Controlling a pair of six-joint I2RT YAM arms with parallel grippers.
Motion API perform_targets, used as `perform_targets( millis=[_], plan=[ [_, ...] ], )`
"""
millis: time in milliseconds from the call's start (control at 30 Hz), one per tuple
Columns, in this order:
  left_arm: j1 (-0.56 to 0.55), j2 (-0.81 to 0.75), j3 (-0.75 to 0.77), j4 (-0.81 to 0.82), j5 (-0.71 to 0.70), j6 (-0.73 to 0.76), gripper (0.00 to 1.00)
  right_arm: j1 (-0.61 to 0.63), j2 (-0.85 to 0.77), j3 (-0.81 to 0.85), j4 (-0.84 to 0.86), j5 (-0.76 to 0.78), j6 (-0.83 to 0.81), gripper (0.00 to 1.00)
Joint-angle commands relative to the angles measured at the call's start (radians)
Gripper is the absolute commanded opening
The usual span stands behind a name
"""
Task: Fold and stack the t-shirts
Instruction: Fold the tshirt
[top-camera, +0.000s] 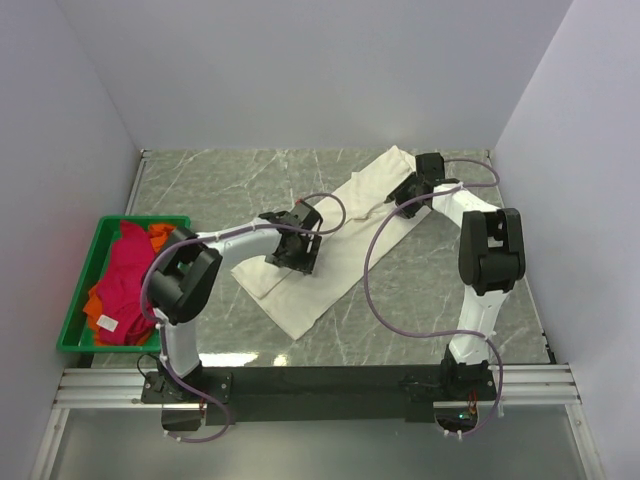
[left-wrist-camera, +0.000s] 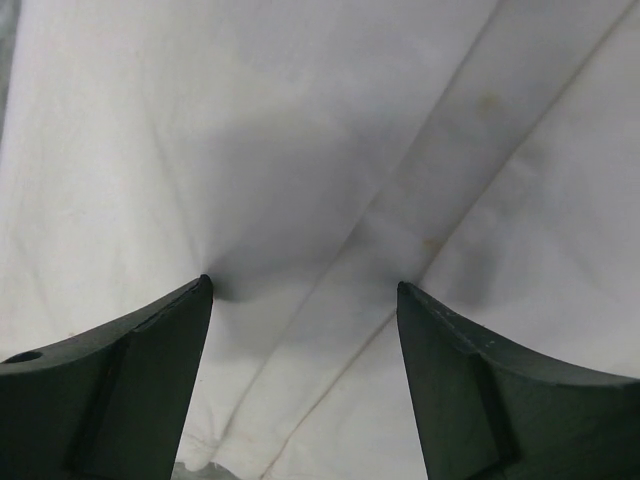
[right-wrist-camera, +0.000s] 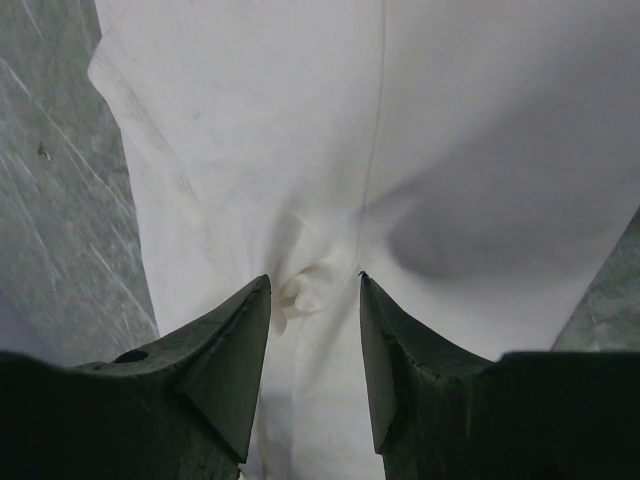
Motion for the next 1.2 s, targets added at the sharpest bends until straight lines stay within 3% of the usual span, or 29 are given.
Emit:
perform_targets(
  millis=[0, 200, 333, 500, 867, 1167],
  plan=[
    [-0.012, 0.02, 0.055, 0.012, 0.024, 0.02, 0.8, -0.007, 0.022, 0.013, 0.012, 0.019, 0.031, 0.48],
    [-0.037, 0.08, 0.056, -0.074, 0.049, -0.034, 0.79, -0.009, 0.084, 0.056, -0.045, 0.028, 0.031, 0.48],
    [-0.063, 0.074, 0.011, -0.106, 0.092, -0.089, 0.72, -0.009, 0.105, 0.09, -0.079, 0.029, 0.027, 0.48],
    [-0.08, 0.052, -0.044, -0.149, 0.22, -0.189, 0.71, 0.003, 0.168, 0.203, -0.155, 0.012, -0.008, 0.48],
    [-0.132, -0.03, -0.22, -0.054, 0.397, -0.382, 0.72, 0.154, 0.361, 0.47, -0.298, -0.044, -0.088, 0.47],
    [-0.146, -0.006, -0.17, 0.001, 0.455, -0.496, 0.76, 0.204, 0.515, 0.752, -0.367, -0.073, -0.143, 0.46]
  ],
)
